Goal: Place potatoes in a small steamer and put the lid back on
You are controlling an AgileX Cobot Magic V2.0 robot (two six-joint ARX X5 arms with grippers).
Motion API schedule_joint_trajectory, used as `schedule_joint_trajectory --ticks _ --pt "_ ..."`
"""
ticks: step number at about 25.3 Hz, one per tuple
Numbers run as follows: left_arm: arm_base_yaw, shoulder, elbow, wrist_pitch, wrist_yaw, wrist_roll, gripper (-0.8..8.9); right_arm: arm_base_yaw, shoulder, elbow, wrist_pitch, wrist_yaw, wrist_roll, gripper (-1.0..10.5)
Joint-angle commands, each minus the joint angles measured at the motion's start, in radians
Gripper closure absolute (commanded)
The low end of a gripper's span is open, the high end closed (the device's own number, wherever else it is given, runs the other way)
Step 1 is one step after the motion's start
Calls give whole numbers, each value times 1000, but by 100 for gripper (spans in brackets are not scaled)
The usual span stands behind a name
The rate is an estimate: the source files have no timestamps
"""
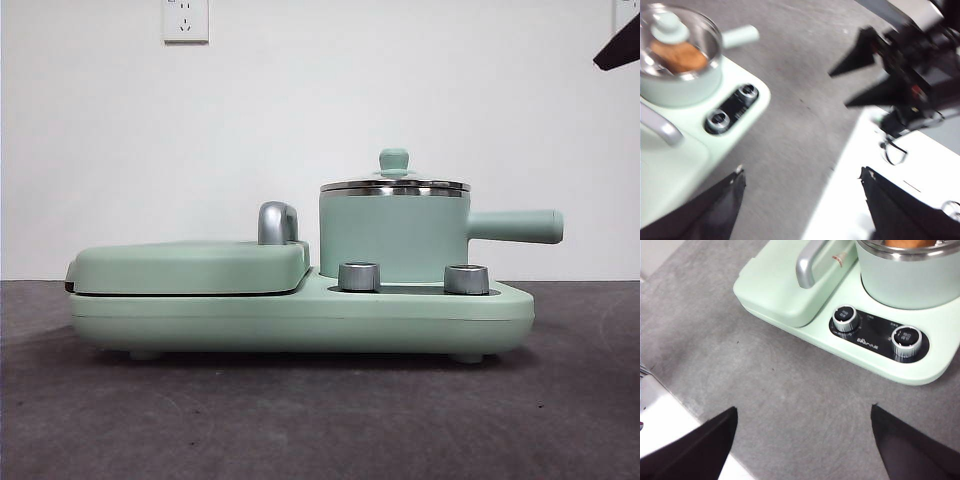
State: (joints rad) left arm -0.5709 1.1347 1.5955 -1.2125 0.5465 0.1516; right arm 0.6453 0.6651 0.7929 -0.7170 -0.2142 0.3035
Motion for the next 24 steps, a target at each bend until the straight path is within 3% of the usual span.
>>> schedule_joint_trajectory --ticks 1,8,15,16,17,18,19,24 --pt "-5 -95 -89 2 8 -34 453 7 6 5 23 -4 -24 523" --pt "-1 -320 -347 189 -12 -154 453 7 6 5 40 -40 -35 522" --pt "4 -436 -555 436 -181 -299 478 7 6 5 40 -49 -44 523" --pt "4 -437 -567 440 -191 -303 527 7 6 5 40 -49 -44 557" --pt "4 -437 -571 437 -190 -303 638 7 6 5 39 -51 -45 664" --pt "4 -436 -571 427 -190 -295 825 7 6 5 37 -51 -52 869" --pt "4 -435 -571 423 -190 -295 786 7 6 5 37 -51 -56 946" --pt "4 -430 -571 421 -190 -299 807 7 6 5 42 -47 -53 928"
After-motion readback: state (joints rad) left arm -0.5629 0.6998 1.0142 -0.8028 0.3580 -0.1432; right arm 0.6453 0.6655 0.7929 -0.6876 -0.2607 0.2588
